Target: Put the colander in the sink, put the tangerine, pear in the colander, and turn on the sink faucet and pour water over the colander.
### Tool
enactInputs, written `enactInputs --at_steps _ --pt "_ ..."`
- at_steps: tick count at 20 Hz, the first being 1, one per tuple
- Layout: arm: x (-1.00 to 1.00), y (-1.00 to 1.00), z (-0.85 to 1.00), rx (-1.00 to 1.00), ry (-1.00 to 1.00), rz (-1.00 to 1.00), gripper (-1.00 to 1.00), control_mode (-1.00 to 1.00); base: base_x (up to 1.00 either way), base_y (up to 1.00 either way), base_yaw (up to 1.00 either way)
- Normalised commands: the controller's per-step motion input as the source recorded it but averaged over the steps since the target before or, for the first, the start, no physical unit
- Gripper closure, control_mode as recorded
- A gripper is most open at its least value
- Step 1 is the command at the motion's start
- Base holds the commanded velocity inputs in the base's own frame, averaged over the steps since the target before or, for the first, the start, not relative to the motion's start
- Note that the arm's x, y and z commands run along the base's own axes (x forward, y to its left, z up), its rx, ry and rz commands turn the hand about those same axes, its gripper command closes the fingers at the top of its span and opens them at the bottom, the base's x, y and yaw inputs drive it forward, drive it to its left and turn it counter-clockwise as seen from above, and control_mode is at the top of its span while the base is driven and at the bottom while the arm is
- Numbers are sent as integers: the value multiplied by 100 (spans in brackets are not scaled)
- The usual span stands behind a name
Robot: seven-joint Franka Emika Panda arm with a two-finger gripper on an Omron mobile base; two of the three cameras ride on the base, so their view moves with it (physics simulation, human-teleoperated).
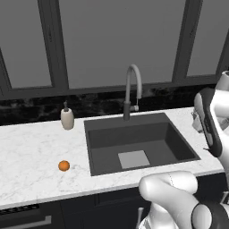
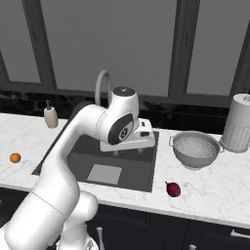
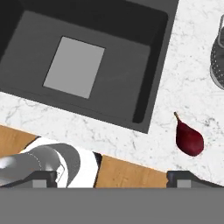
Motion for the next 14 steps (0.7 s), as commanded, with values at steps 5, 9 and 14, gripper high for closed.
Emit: enactInputs --at_steps 5,9,14 --pt "63 -42 -22 -1 1 0 -100 -100 0 0 0" --pt "67 -42 -14 0 7 0 -100 -100 0 0 0" --pt "65 -25 -3 0 6 2 -100 -100 0 0 0"
